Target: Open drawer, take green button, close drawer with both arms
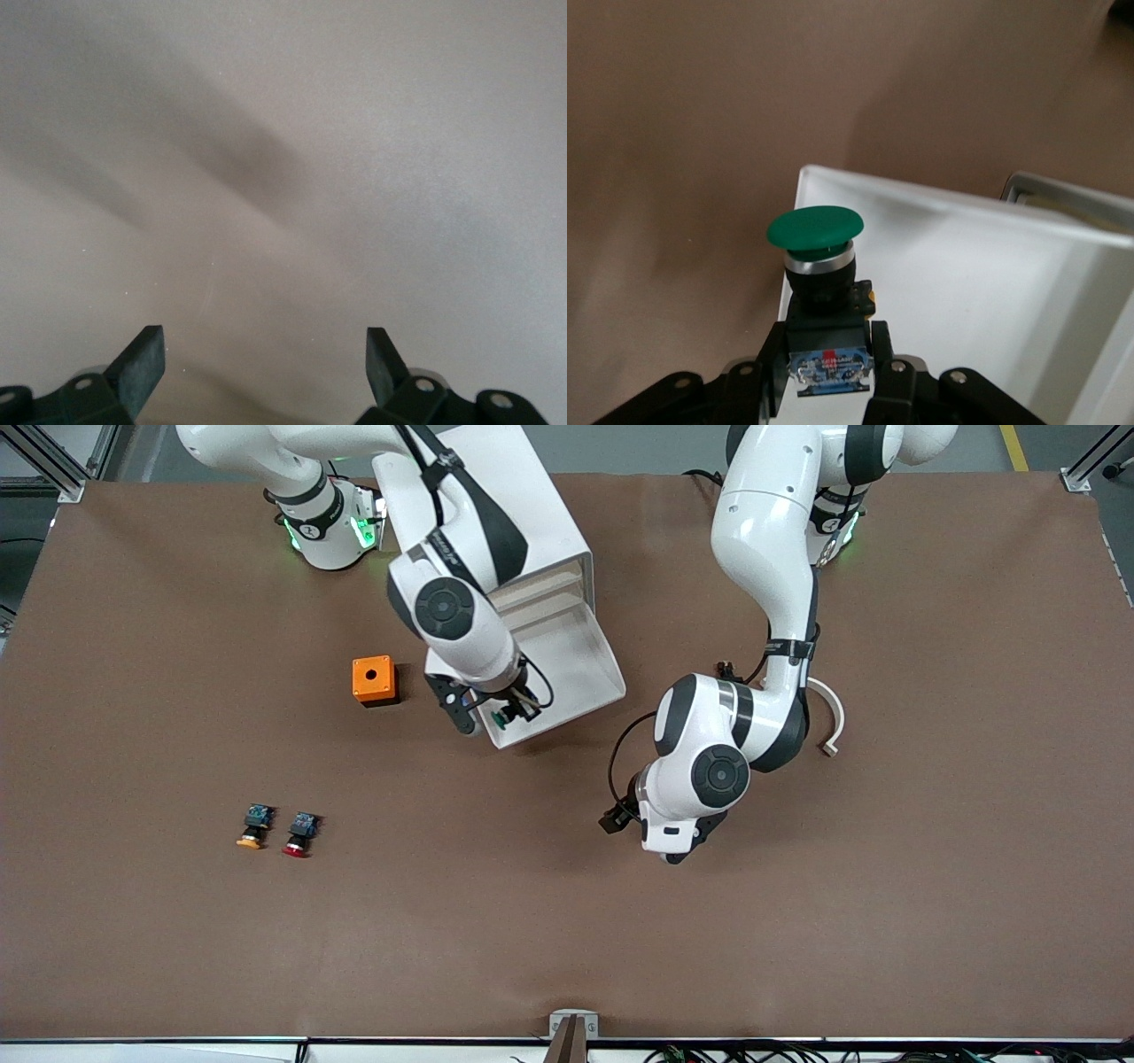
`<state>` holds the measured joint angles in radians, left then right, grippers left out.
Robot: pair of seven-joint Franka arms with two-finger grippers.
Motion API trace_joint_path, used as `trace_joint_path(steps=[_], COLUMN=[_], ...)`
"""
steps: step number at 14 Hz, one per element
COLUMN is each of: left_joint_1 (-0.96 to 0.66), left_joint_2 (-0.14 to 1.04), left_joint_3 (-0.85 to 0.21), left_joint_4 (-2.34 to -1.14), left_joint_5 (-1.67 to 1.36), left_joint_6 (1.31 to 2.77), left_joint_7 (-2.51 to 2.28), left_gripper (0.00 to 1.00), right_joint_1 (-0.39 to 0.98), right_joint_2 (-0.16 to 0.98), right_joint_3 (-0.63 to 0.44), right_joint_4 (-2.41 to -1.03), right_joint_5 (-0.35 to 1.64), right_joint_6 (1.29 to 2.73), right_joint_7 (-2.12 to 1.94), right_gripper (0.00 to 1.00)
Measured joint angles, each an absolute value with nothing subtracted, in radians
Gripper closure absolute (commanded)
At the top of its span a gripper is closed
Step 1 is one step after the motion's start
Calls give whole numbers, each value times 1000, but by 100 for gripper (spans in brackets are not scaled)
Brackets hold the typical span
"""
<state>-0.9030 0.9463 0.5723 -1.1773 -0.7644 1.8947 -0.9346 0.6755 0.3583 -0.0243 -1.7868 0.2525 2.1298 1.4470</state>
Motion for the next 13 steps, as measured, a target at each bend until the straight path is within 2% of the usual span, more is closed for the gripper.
trace_joint_path(steps=[7,13], left_joint_1=[-1007,-1110], left_joint_2=[944,944], left_joint_3=[569,568], left_joint_4=[-1200,-1231], left_joint_5=[-643,-568], left_joint_6=[1957,1975], left_joint_7=[-935,-937], left_gripper=[0,0], right_joint_1=[455,265], right_joint_2=[345,446], right_joint_3=[-29,-32], right_joint_4=[-1747,-1732], right_joint_5=[166,152], right_joint_6=[2067,2112], right_joint_7=[933,459], right_gripper=[100,100])
